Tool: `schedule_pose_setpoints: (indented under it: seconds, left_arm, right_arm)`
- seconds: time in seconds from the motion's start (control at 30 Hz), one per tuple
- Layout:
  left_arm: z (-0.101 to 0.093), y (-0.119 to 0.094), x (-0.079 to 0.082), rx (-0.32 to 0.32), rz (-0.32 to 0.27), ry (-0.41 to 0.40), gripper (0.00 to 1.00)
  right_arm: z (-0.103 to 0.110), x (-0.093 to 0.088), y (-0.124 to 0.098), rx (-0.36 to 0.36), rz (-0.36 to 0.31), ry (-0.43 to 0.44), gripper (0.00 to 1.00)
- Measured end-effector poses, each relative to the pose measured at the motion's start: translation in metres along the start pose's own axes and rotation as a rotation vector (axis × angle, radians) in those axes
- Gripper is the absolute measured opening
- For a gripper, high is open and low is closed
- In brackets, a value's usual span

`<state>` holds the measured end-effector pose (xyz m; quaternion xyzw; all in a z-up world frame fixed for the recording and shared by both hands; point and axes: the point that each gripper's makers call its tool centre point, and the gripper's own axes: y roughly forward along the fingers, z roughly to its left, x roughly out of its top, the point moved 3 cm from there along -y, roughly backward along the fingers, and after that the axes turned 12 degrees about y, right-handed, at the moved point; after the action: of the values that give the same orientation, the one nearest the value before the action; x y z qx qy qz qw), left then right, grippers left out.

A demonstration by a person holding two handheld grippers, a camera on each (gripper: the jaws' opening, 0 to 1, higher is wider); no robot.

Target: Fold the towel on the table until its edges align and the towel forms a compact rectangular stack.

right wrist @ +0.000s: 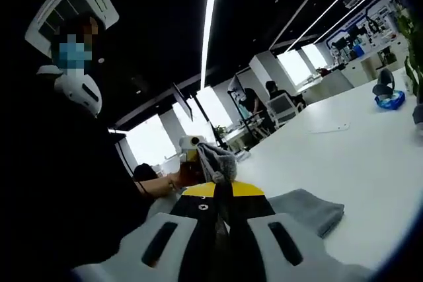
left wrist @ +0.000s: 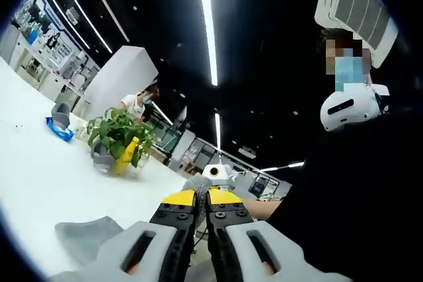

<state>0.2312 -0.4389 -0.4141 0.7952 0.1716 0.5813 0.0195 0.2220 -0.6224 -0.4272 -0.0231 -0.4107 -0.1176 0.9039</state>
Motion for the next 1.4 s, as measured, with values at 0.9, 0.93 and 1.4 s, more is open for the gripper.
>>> schedule_pose_setpoints:
  seconds: [0.9, 0.93, 1.4]
  left_arm:
    - [0.088, -0.014, -0.058, 0.189, 0.245, -0.327, 0.05]
    - [0.091, -0.014, -0.059, 0.193, 0.242, -0.332, 0.05]
    - [0.114, -0.013, -0.076, 0.217, 0.261, -0.424, 0.04]
  right_arm:
    - [-0.100, -0.021, 0.012, -0.131, 0.129, 0.428, 0.02]
    - [-0.102, -0.020, 0.013, -0.133, 0.127, 0.439, 0.02]
    - [-0.126, -0.028, 0.011, -0.154, 0.128, 0.587, 0.02]
